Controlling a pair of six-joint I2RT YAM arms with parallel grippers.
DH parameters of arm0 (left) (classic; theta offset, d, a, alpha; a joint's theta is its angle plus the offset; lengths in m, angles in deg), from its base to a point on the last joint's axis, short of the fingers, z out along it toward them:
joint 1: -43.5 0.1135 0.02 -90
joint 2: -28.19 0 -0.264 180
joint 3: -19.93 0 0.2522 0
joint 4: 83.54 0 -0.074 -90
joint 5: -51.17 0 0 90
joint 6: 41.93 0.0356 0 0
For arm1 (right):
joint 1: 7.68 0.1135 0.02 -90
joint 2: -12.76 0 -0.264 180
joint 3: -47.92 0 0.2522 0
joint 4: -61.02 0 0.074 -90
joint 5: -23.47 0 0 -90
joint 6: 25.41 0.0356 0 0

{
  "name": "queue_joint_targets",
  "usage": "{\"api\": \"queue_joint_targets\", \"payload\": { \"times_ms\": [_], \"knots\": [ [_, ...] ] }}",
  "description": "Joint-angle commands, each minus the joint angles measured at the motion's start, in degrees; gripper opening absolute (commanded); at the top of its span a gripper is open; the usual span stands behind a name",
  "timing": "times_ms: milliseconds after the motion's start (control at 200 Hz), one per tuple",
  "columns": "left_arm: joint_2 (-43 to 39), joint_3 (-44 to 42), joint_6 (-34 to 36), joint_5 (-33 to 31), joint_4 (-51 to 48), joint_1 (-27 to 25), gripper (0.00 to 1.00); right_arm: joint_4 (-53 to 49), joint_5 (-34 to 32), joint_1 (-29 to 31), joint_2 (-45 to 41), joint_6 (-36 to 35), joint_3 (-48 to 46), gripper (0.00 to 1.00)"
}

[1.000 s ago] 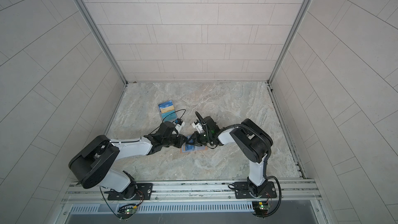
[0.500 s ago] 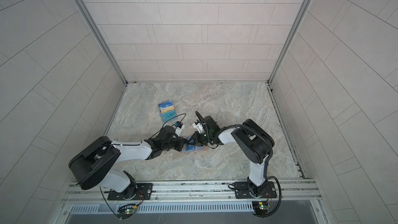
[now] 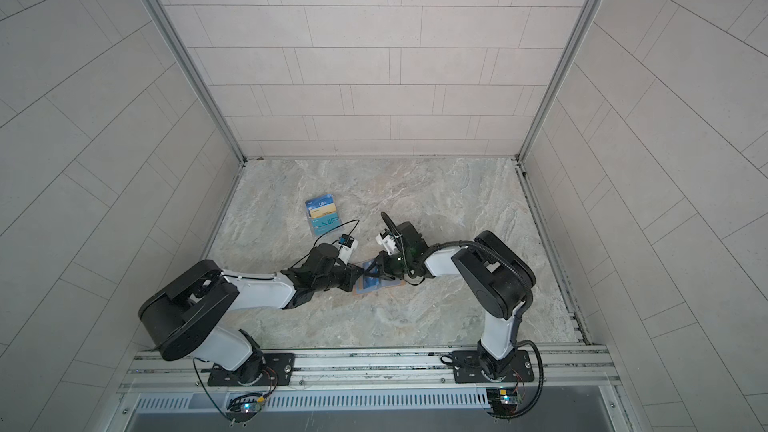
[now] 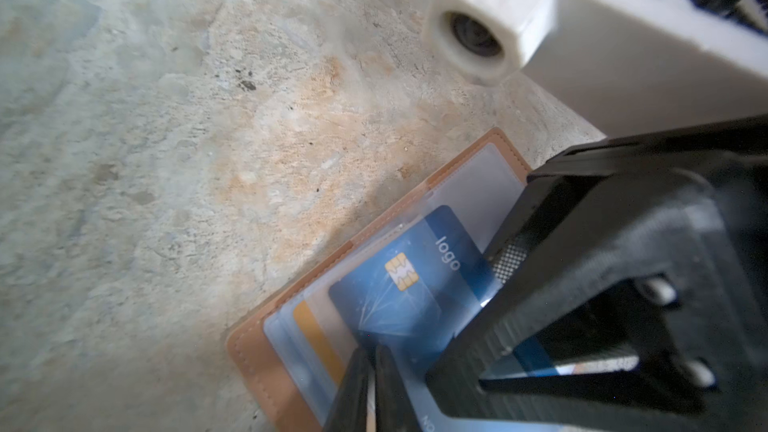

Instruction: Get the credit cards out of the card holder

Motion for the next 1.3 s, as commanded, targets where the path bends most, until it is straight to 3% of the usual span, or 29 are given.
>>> {"api": "queue_joint_targets", "payload": {
  "times_ms": [0, 235, 360, 796, 916, 1091, 1297],
  "knots": [
    [2.57, -2.10, -0.04, -0.77, -7.82, -0.67, 0.12, 0.88, 0.41, -0.72, -3.33, -1.08, -0.57, 0.17],
    [2.80, -2.13, -0.21, -0.94, -7.74, -0.67, 0.12, -1.54, 0.26, -1.75, -4.66, -2.32, -0.57, 0.16],
    [2.65, -2.08, -0.26, -1.03, -7.82, -0.69, 0.12, -3.54, -0.45, -2.17, -4.93, -3.33, -0.46, 0.11],
    [1.65, -1.92, -1.75, 0.02, -6.49, -0.67, 0.14, -22.82, -6.87, -3.46, -11.86, -13.72, 1.43, 0.01],
    [-0.88, -1.79, -3.51, 3.29, -5.02, -0.67, 0.16, -33.31, -12.57, -3.50, -15.22, -19.41, 4.06, 0.00],
    [-8.32, 1.86, -2.08, 4.34, -12.16, -0.58, 0.28, -37.91, -10.92, -3.44, -21.49, -24.50, 5.18, 0.00],
    [-15.58, 5.80, -0.05, 10.73, -20.80, 1.29, 0.58, -37.03, -1.55, -3.45, -26.05, -27.34, 5.17, 0.00]
  ]
}}
